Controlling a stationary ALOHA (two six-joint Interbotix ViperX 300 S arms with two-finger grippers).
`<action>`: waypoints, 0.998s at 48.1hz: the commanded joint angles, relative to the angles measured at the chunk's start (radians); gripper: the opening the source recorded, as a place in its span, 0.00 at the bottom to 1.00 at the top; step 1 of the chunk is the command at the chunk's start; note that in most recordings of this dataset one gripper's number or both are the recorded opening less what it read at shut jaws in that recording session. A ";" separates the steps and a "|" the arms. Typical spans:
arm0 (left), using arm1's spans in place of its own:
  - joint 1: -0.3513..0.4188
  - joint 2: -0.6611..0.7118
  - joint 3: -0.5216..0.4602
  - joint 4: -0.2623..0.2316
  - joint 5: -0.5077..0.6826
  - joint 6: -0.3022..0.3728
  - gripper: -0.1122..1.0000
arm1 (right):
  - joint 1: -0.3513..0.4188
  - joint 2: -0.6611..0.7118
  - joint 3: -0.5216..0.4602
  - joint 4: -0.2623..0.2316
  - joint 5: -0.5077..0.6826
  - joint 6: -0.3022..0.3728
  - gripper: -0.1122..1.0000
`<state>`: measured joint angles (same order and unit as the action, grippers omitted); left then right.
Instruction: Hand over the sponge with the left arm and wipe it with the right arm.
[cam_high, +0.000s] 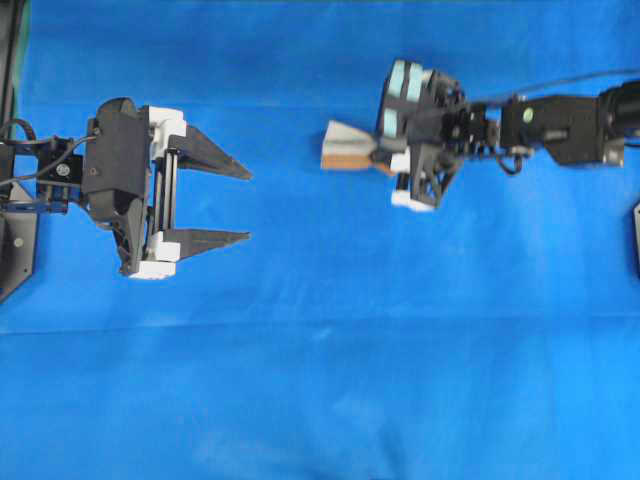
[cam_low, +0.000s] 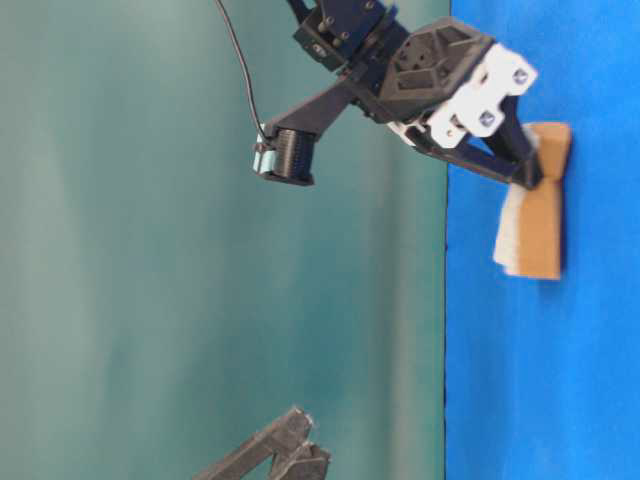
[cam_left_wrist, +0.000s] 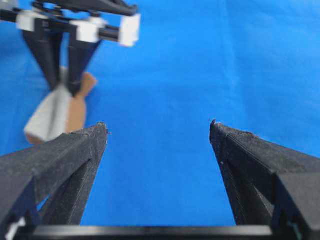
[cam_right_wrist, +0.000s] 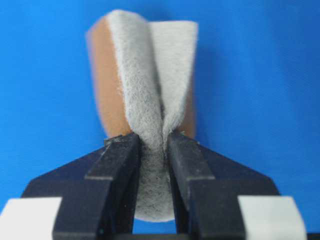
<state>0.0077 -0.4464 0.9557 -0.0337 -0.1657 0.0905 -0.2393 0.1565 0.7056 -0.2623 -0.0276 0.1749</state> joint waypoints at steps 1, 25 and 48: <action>-0.002 -0.006 0.005 0.000 -0.005 -0.002 0.83 | 0.098 -0.018 -0.002 0.028 0.005 0.017 0.33; -0.008 -0.005 0.002 0.000 -0.005 -0.003 0.83 | 0.373 -0.018 -0.064 0.083 0.110 0.137 0.33; -0.014 -0.003 0.003 0.000 -0.006 -0.002 0.83 | 0.229 -0.032 -0.046 0.023 0.123 0.112 0.33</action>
<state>-0.0031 -0.4464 0.9557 -0.0337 -0.1641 0.0890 0.0491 0.1549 0.6565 -0.2071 0.0951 0.2915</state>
